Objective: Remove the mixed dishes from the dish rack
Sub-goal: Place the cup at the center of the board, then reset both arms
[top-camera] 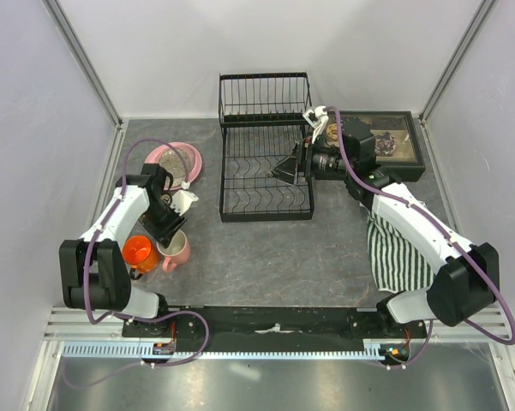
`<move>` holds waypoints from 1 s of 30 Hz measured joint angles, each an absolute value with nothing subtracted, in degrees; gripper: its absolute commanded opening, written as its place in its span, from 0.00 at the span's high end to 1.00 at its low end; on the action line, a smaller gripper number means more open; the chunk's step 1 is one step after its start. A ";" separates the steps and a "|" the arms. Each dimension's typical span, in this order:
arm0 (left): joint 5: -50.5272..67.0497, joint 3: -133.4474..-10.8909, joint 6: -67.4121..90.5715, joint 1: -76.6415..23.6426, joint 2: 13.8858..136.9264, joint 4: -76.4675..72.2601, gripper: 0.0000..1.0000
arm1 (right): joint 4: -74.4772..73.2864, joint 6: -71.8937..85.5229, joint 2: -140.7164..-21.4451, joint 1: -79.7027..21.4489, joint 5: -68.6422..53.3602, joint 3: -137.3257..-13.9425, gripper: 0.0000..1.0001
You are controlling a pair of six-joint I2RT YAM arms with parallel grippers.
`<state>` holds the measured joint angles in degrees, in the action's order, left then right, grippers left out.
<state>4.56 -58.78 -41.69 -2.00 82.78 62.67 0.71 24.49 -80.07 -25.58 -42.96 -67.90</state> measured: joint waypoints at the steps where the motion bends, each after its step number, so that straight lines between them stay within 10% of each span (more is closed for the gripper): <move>1: 4.56 -58.78 -41.69 -2.00 82.78 62.67 0.46 | 0.69 24.34 -80.07 -25.58 -42.96 -67.90 0.22; 15: 7.86 -70.39 -41.21 -1.83 75.44 64.16 0.01 | -8.01 14.98 -79.37 -24.51 -31.86 -68.82 0.12; 30: 16.64 -78.15 -24.27 -0.43 71.48 45.43 0.01 | -15.57 1.83 -79.33 -22.22 9.02 -78.35 0.02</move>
<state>16.64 -78.15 -24.27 -0.43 71.48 45.43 -15.57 1.83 -79.33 -22.22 9.02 -78.35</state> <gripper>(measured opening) 0.991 0.981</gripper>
